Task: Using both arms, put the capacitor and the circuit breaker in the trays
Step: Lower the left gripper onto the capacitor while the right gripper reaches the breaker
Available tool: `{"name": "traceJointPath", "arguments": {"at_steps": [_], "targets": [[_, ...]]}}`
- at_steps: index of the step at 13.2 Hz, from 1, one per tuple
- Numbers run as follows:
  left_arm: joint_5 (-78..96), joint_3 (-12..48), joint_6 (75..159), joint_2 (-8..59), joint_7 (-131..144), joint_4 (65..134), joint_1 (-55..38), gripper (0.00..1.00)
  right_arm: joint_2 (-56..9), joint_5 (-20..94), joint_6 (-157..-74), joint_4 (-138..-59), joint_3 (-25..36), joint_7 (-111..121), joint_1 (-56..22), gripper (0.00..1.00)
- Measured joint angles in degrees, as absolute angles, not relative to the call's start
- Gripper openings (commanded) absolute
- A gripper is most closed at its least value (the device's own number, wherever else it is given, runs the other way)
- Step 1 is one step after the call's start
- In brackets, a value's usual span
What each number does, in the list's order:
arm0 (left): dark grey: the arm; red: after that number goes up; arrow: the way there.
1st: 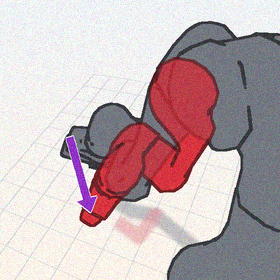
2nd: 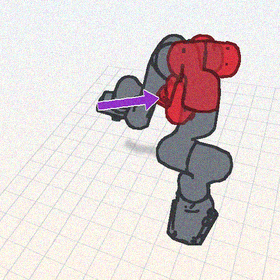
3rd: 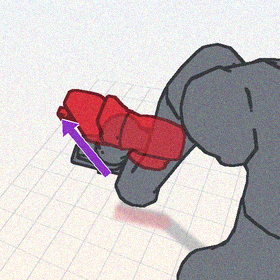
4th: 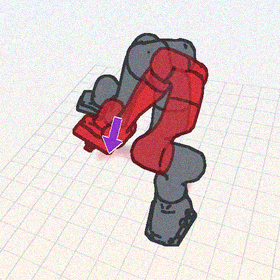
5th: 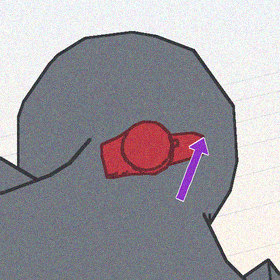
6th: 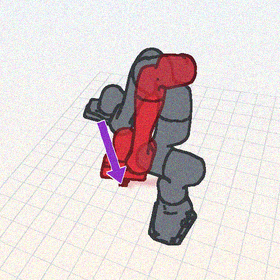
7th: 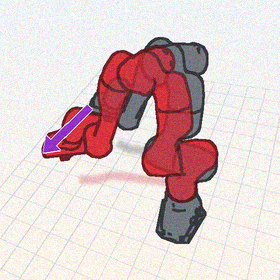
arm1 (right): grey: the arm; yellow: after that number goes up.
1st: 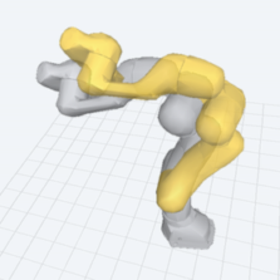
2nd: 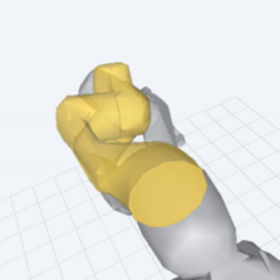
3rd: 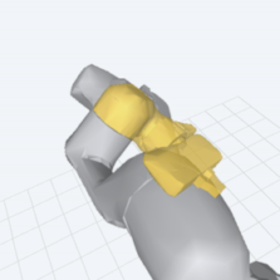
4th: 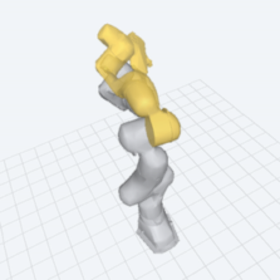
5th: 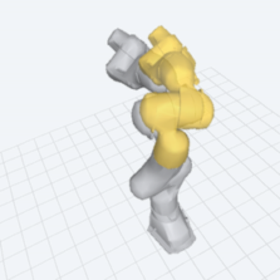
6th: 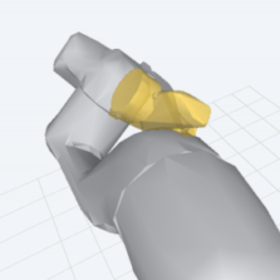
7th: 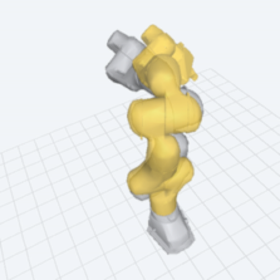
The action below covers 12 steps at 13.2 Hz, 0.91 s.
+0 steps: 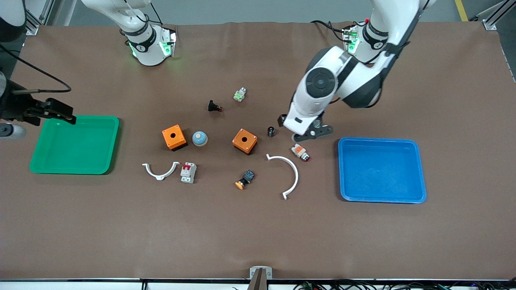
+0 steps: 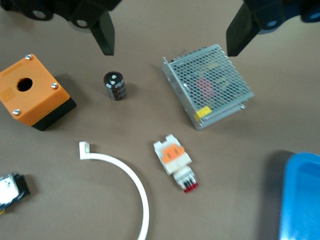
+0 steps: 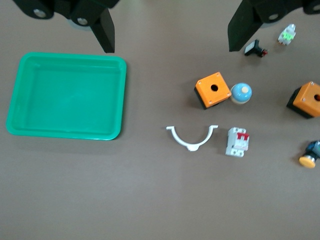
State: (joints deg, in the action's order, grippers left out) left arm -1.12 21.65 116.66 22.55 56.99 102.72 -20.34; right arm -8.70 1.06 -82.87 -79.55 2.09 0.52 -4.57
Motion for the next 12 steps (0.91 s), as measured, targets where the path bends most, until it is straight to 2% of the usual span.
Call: {"name": "traceJointPath", "arguments": {"at_steps": [3,7,12], "targets": [[-3.7,21.7,121.6,27.6,65.0,102.8,-23.2,0.84,-10.3,2.0,-86.1,-83.6,1.9,-6.6,-10.9,1.0],[-3.9,21.6,128.0,32.0,69.5,102.7,-25.3,0.77,-14.6,2.9,-101.1,-93.1,1.7,-17.8,-18.4,1.0],[-4.6,21.6,132.6,35.0,72.3,102.7,-26.7,0.69,-23.0,4.5,-115.2,-96.8,2.0,-20.7,-19.6,1.0]]}}
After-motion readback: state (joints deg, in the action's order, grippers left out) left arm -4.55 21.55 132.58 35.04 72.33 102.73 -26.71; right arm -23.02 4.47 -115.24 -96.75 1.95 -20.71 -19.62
